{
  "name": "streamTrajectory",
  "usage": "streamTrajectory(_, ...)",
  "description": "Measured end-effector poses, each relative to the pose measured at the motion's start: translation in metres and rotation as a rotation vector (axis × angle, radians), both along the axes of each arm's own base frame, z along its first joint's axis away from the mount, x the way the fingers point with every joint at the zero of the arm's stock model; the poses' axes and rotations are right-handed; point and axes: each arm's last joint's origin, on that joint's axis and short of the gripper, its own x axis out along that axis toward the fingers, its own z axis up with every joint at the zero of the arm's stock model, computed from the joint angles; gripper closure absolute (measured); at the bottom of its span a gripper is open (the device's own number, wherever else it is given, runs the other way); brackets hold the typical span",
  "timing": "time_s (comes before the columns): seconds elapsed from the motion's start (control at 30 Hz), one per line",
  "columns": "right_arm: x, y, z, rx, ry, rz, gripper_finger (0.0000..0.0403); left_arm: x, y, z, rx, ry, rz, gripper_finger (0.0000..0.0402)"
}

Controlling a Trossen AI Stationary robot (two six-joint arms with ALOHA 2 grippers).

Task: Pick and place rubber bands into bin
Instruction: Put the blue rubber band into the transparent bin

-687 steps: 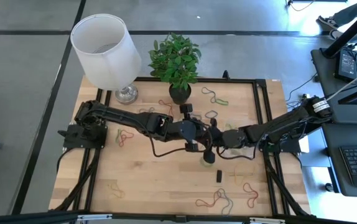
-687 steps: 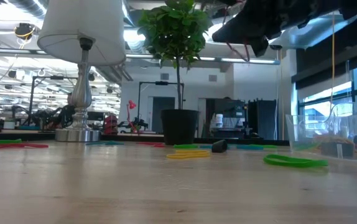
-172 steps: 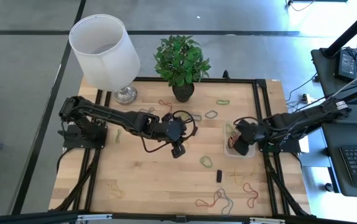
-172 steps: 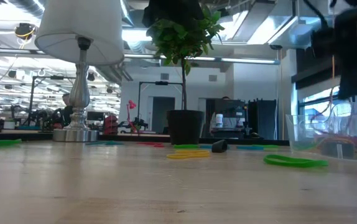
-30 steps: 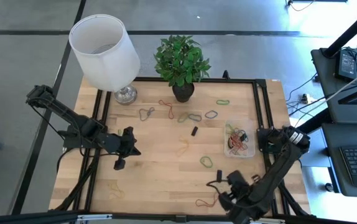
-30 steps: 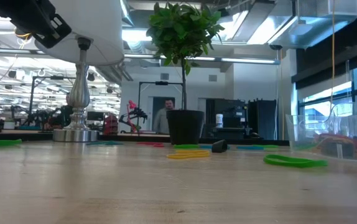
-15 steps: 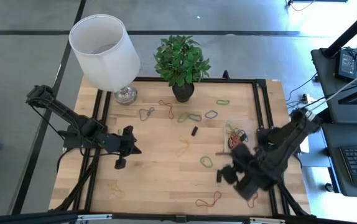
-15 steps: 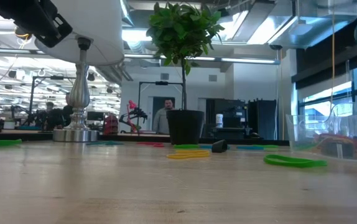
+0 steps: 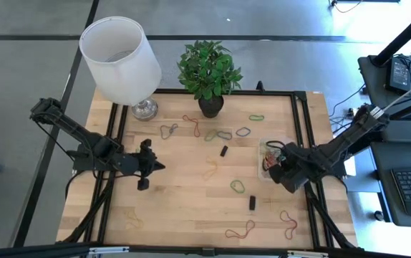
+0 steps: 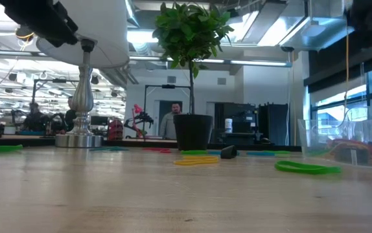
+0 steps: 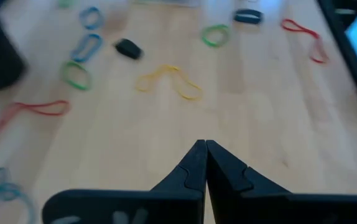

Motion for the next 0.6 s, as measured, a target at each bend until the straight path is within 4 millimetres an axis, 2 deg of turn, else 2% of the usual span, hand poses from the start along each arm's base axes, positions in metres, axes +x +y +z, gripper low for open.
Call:
streamTrajectory(0.13, -0.004, -0.005, -0.036, 0.098, 0.033, -0.020, 0.0400, 0.002, 0.004, 0.000, 0.040, -0.008, 0.026, 0.0398)
streamTrajectory(0.23, -0.009, -0.008, -0.052, 0.124, 0.097, -0.031, 0.0394, 0.004, 0.009, 0.000, 0.031, -0.003, 0.047, 0.0398)
streamTrajectory(0.33, -0.011, -0.010, -0.054, 0.119, 0.123, -0.037, 0.0386, 0.007, 0.015, 0.000, 0.020, 0.002, 0.074, 0.0398)
streamTrajectory(0.6, -0.011, -0.011, -0.041, 0.099, 0.150, -0.031, 0.0342, 0.012, 0.030, 0.000, -0.022, 0.021, 0.117, 0.0398)
